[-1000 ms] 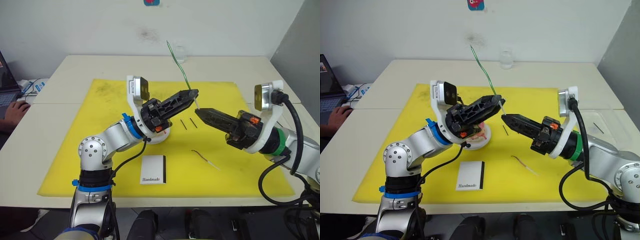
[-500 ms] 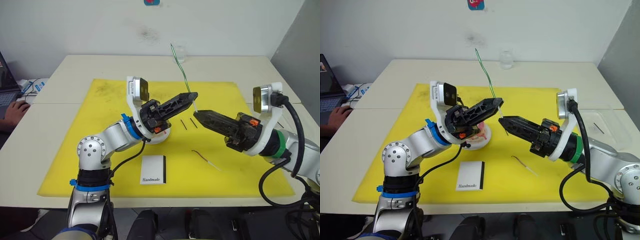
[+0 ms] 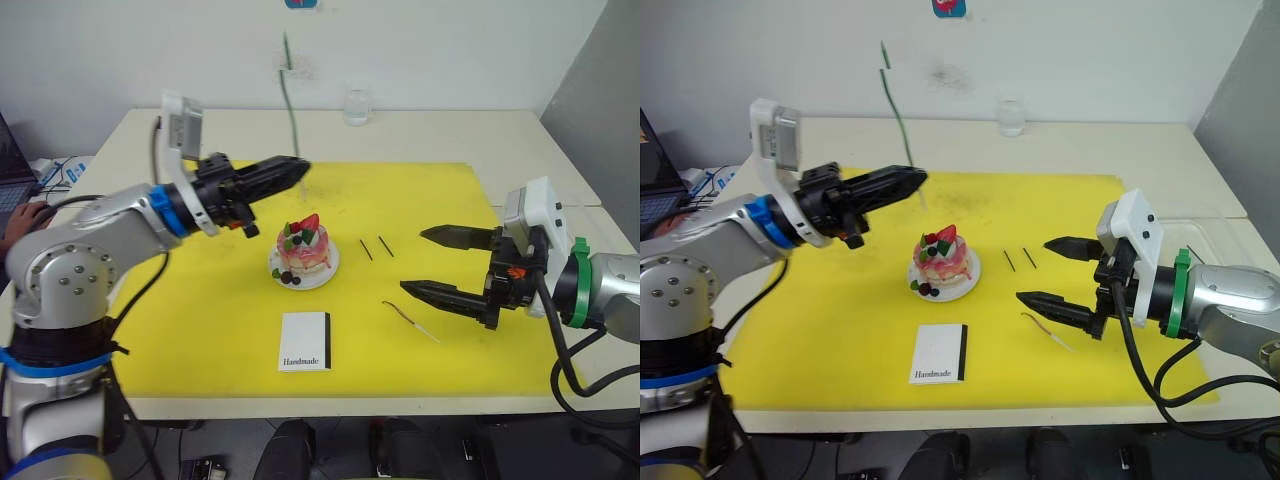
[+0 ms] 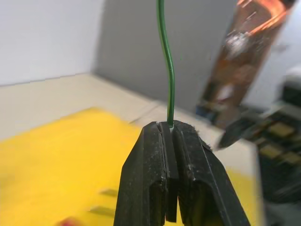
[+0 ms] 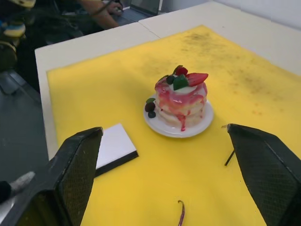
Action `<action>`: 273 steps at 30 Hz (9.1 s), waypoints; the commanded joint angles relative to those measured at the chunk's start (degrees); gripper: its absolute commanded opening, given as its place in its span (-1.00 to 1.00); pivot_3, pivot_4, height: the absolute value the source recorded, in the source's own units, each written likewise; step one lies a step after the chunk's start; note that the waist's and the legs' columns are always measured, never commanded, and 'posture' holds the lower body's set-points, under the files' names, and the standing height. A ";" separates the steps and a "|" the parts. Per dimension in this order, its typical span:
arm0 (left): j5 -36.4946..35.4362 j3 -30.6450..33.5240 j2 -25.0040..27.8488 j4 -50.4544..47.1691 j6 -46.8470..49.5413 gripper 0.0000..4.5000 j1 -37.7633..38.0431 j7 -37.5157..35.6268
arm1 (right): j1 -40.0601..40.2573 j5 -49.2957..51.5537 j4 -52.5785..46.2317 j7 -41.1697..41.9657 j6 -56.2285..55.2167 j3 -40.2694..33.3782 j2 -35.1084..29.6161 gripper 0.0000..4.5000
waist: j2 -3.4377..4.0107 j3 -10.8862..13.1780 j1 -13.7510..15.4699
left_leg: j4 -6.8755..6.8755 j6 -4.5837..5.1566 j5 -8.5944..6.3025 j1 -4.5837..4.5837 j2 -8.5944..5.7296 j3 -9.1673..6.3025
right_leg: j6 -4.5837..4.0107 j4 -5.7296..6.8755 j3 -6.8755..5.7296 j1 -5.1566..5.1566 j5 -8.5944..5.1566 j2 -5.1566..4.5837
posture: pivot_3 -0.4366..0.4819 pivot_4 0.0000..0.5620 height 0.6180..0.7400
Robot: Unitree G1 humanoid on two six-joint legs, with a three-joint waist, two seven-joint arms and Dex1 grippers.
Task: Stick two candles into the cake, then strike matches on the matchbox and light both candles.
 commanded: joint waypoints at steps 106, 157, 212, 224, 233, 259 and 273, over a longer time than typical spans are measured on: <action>34.41 0.70 -16.84 9.42 -28.35 0.98 19.14 -9.33 | -5.71 -22.67 -1.48 8.42 1.50 8.97 16.76 1.00 | 0.03 0.00 0.06 | 0.17 0.18 -0.10 -0.09 -0.11 -0.07 | -0.03 -0.25 -0.08 0.12 0.39 -0.39 | -0.05 -0.47 1.00; 20.27 -10.69 -5.45 -17.01 -12.19 1.00 25.69 -25.35 | 21.63 -44.05 -5.19 1.08 6.59 9.42 19.45 -0.98 | 0.06 0.00 0.03 | 0.20 0.20 -0.09 -0.03 -0.07 0.01 | 0.25 -0.24 0.01 0.15 0.32 -0.32 | -0.05 -0.47 1.00; 17.75 -16.03 -6.33 -21.32 -9.25 1.00 22.54 -23.68 | 43.30 -51.65 5.55 34.85 4.75 -23.52 -11.43 0.23 | 0.29 -0.10 0.24 | 0.26 0.27 -0.05 0.15 -0.09 0.24 | 0.29 -0.27 0.15 0.38 0.41 -0.34 | -0.05 -0.47 1.00; 20.25 -17.86 -7.97 -22.31 -10.74 1.00 24.69 -21.75 | 29.53 -47.96 7.15 30.72 16.77 -5.19 -17.93 0.23 | 0.24 -0.08 0.38 | 0.24 0.28 -0.05 0.00 -0.09 0.25 | 0.33 -0.38 0.14 0.26 0.41 -0.35 | -0.05 -0.47 1.00; 21.10 -17.99 -8.26 -22.59 -11.36 1.00 25.27 -21.38 | 22.89 -49.00 12.30 30.85 14.36 3.49 -18.96 0.23 | 0.25 -0.08 0.26 | 0.25 0.28 -0.04 0.03 -0.08 0.25 | 0.33 -0.34 0.13 0.25 0.43 -0.35 | -0.05 -0.47 1.00; 18.74 -10.35 -6.12 -19.05 -9.51 1.00 25.03 -19.89 | 3.90 -33.56 7.49 28.46 22.87 -5.83 -9.65 -0.98 | 0.26 -0.08 -0.02 | 0.24 0.28 -0.04 0.06 -0.04 0.22 | 0.33 -0.30 0.11 0.23 0.43 -0.31 | -0.05 -0.47 1.00; 22.82 4.17 -5.45 -14.54 -13.96 1.00 33.01 -12.14 | -10.51 -48.00 18.09 7.25 -17.00 16.65 42.85 -0.98 | 0.16 -0.05 -0.05 | 0.19 0.28 -0.04 -0.04 -0.03 0.18 | 0.04 -0.25 0.16 0.06 0.62 -0.30 | -0.05 -0.47 1.00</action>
